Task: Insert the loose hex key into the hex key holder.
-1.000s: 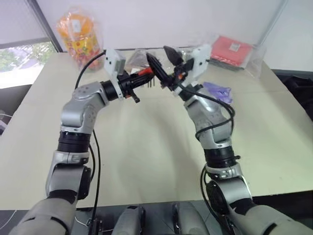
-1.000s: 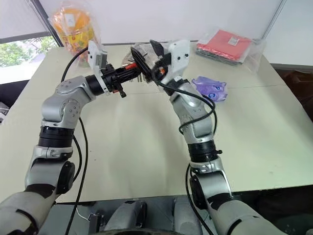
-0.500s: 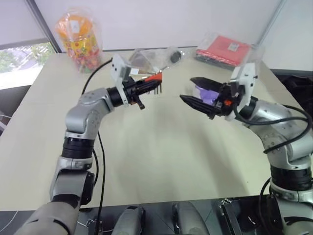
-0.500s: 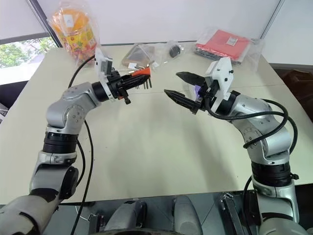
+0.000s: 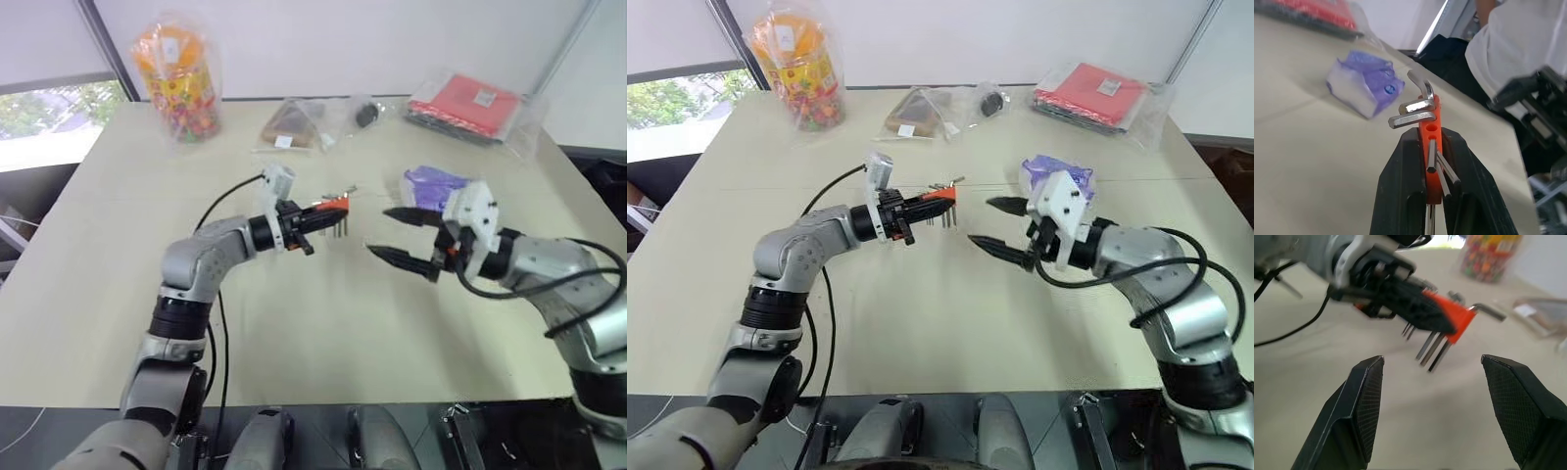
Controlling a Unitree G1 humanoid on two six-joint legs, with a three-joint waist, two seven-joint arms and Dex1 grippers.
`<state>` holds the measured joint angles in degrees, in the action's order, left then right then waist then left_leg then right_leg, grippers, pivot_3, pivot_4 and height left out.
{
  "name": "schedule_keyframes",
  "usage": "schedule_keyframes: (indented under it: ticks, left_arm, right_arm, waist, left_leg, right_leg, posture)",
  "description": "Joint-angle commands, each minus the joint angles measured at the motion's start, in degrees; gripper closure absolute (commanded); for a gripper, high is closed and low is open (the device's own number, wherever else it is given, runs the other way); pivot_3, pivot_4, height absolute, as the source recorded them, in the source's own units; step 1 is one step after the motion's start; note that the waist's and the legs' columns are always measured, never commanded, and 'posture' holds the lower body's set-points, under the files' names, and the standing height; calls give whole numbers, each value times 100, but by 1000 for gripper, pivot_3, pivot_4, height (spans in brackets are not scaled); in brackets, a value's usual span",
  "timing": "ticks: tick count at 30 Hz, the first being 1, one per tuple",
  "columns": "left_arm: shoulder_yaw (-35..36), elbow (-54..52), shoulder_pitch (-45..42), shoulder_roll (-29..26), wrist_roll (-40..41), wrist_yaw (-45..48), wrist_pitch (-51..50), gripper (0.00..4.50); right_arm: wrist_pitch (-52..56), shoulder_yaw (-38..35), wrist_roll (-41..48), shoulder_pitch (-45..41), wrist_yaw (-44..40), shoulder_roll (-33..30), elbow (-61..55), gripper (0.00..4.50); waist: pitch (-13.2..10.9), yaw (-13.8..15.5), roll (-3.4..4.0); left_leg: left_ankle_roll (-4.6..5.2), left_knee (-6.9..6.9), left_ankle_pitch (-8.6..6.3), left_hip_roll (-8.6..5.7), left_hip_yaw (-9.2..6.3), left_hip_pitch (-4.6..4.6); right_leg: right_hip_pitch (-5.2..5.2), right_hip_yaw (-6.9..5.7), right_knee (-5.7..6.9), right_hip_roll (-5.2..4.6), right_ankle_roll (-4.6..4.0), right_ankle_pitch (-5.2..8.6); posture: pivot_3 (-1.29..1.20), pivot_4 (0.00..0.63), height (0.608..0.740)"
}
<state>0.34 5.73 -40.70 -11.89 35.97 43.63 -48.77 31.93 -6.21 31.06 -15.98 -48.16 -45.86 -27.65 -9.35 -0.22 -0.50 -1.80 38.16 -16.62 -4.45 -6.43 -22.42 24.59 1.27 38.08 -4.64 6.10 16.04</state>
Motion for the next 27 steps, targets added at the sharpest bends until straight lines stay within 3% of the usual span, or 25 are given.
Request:
schedule_keyframes:
  ticks: [1, 11, 20, 27]
  left_arm:
    - [218, 251, -173, 147, 275, -228, -454, 4500]
    - [688, 1921, -554, 556, 310, -902, -1366, 4500]
    - [810, 2804, -590, 398, 23, -1044, -1448, 4500]
    - [927, 2851, -640, 83, -43, -1131, -1707, 1218]
  right_arm:
    - [-37, -495, 19, 248, -73, -307, -373, 1227]
    - [-111, -795, -175, 627, 18, -673, -780, 1227]
    - [-102, -803, -190, 673, 111, -687, -828, 1227]
    - [-176, -635, -278, 530, 122, -653, -725, 1160]
  waist:
    - [-1, -8, -2]
    - [-1, -23, -4]
    - [0, -31, -5]
    - [5, -40, -9]
  left_leg:
    - [0, 1, 0, 0, 1, 0]
    - [0, 0, 0, 4, 4, 5]
    - [0, 1, 0, 4, 3, 5]
    - [-1, 1, 0, 5, 3, 11]
  right_leg:
    - [0, -1, 0, 2, 0, 0]
    - [-2, -1, 2, 6, 0, 0]
    - [-2, -1, 2, 1, 0, 0]
    - [-7, 0, 2, 0, 0, 0]
  posture:
    - [0, 150, 740]
    - [0, 150, 740]
    - [0, 150, 740]
    - [0, 150, 740]
